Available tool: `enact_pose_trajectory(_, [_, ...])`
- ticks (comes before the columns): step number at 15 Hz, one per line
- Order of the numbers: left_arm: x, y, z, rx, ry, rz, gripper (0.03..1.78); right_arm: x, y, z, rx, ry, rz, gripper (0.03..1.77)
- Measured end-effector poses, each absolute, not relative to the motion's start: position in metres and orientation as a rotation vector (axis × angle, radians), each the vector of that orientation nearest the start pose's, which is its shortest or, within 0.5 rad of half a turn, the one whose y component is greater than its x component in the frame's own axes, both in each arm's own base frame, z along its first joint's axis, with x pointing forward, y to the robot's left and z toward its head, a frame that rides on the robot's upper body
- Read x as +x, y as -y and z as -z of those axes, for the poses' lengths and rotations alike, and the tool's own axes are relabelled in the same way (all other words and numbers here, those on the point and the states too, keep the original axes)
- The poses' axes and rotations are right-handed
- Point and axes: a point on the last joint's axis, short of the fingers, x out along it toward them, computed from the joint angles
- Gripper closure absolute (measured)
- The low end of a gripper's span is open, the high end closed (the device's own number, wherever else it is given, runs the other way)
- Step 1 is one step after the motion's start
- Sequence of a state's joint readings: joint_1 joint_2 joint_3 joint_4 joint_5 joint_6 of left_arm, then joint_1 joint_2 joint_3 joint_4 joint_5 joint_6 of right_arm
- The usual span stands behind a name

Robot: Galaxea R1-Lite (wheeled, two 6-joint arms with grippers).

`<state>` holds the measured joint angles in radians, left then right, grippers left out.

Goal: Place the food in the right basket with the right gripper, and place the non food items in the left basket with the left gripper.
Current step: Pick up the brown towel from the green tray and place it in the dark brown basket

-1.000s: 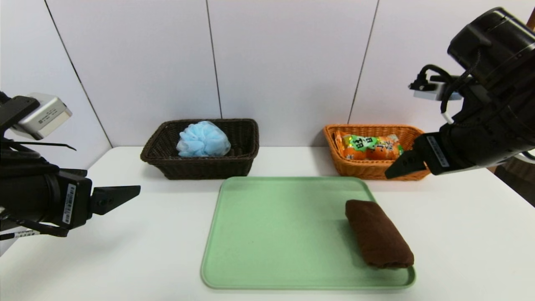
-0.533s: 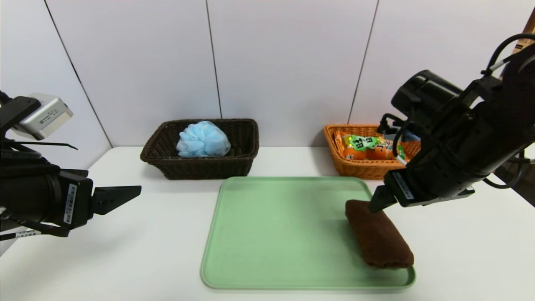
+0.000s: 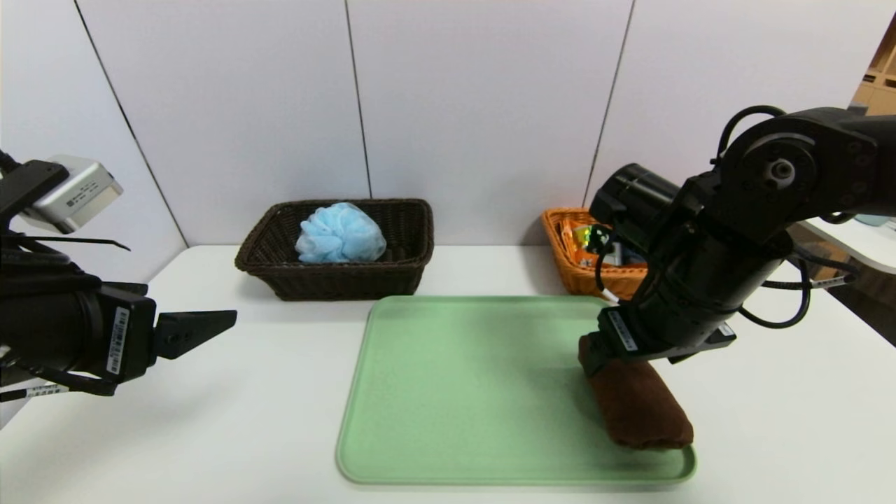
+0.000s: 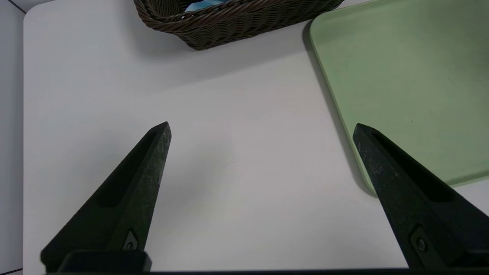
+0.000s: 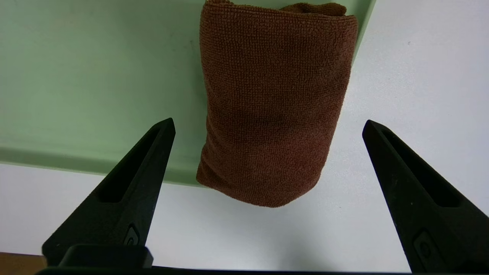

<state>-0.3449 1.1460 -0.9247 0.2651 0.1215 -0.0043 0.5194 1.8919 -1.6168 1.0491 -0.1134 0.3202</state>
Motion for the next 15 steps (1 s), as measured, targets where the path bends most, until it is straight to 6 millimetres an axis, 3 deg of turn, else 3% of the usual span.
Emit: enact_pose_trajectory(15, [0.146,0.05,-0.262,0.109,-0.472,0.219,0.12,0.289,-0.158,-0.178,-0.122,-1.388,-0.073,0.1])
